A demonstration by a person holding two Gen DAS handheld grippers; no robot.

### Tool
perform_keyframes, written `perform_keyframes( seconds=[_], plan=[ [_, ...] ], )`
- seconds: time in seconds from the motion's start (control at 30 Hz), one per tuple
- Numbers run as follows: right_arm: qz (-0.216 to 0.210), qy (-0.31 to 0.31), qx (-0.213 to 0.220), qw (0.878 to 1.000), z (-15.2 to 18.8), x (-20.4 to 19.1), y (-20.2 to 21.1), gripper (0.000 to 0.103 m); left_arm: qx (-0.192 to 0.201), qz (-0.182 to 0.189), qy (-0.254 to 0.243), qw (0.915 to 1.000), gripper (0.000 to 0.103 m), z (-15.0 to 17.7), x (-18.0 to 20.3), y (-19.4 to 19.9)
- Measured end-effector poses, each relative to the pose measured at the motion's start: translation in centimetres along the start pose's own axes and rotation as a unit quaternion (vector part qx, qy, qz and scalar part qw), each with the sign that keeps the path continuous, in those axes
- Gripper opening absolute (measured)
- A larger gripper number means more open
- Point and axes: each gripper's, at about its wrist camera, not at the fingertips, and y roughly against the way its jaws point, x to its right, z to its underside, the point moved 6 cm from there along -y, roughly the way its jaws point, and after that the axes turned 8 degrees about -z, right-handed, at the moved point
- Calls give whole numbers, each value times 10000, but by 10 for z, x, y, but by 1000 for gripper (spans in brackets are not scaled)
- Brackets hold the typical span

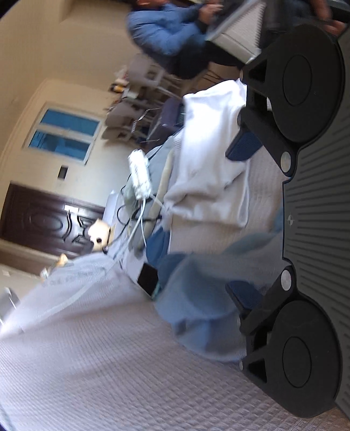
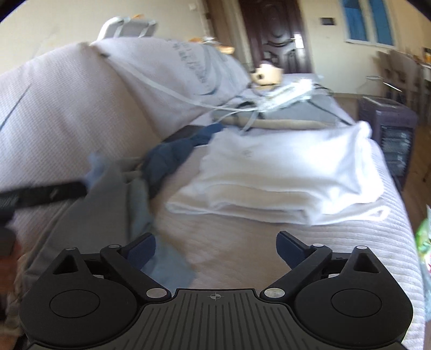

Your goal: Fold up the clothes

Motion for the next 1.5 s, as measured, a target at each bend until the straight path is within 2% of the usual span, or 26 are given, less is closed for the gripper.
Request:
perform_keyframes(
  seconds=[0.13, 0.17, 0.2, 0.23, 0.3, 0.33, 0.37, 0.43, 0.5, 0.6, 0.83, 0.87, 0.97, 1.03, 1.1, 1.13, 1.3, 1.4, 1.5],
  plan=[
    [-478, 723, -426, 9953, 12, -50, -10, 89, -527, 297, 815, 9948, 41, 5, -24, -19],
    [-627, 886, -512, 9928, 15, -63, -10, 83, -591, 355, 895, 9936, 32, 7, -26, -21],
    [-751, 1028, -579, 9902, 18, -75, -9, 73, -610, 391, 897, 9933, 22, 7, -25, -22],
    [-875, 1170, -646, 9872, 20, -86, -8, 68, -613, 446, 891, 9931, 18, 8, -24, -22],
    [-984, 1325, -870, 9824, 25, -102, -8, 44, -667, 756, 984, 9900, 9, 8, -19, -21],
    [-1016, 1348, -994, 9806, 27, -107, -8, 39, -726, 983, 1111, 9863, 7, 7, -17, -20],
    [-1072, 1325, -1094, 9793, 30, -109, -7, 37, -763, 1187, 1209, 9826, 6, 6, -14, -17],
    [-1190, 1266, -1280, 9764, 34, -112, -6, 37, -654, 1303, 1099, 9832, 5, 1, -7, -9],
    [-1397, 1094, -1348, 9749, 34, -113, -2, 37, -472, 1251, 862, 9873, 4, -4, -1, 3],
    [-1710, 940, -1359, 9713, 32, -121, 4, 38, -385, 1316, 738, 9878, 4, -8, 3, 21],
    [-2276, 933, -1368, 9596, 26, -157, -2, 40, -546, 1172, 222, 9914, 4, -18, 6, 36],
    [-2319, 931, -1402, 9581, 27, -162, -4, 45, -561, 1125, 127, 9920, 4, -18, 6, 39],
    [-2184, 1072, -1521, 9579, 32, -174, -13, 46, -600, 1024, -72, 9929, 4, -18, 6, 46],
    [-2077, 1214, -1587, 9576, 38, -174, -18, 39, -609, 1009, -121, 9930, 4, -19, 8, 50],
    [-1990, 1135, -1584, 9604, 38, -168, -18, 9, -553, 976, -216, 9935, 4, -23, 10, 55],
    [-1936, 1085, -1545, 9628, 36, -162, -16, 7, -512, 982, -259, 9935, 4, -25, 12, 58],
    [-1492, 1166, -1033, 9765, 15, -129, 24, 5, -372, 1344, -340, 9896, 4, -44, 38, 67],
    [-1261, 1099, -757, 9830, 1, -110, 54, 4, -299, 1662, -545, 9841, 4, -54, 69, 68],
    [-1173, 1023, -627, 9858, -4, -96, 76, 7, -268, 1803, -833, 9797, 4, -61, 101, 62]
  ],
)
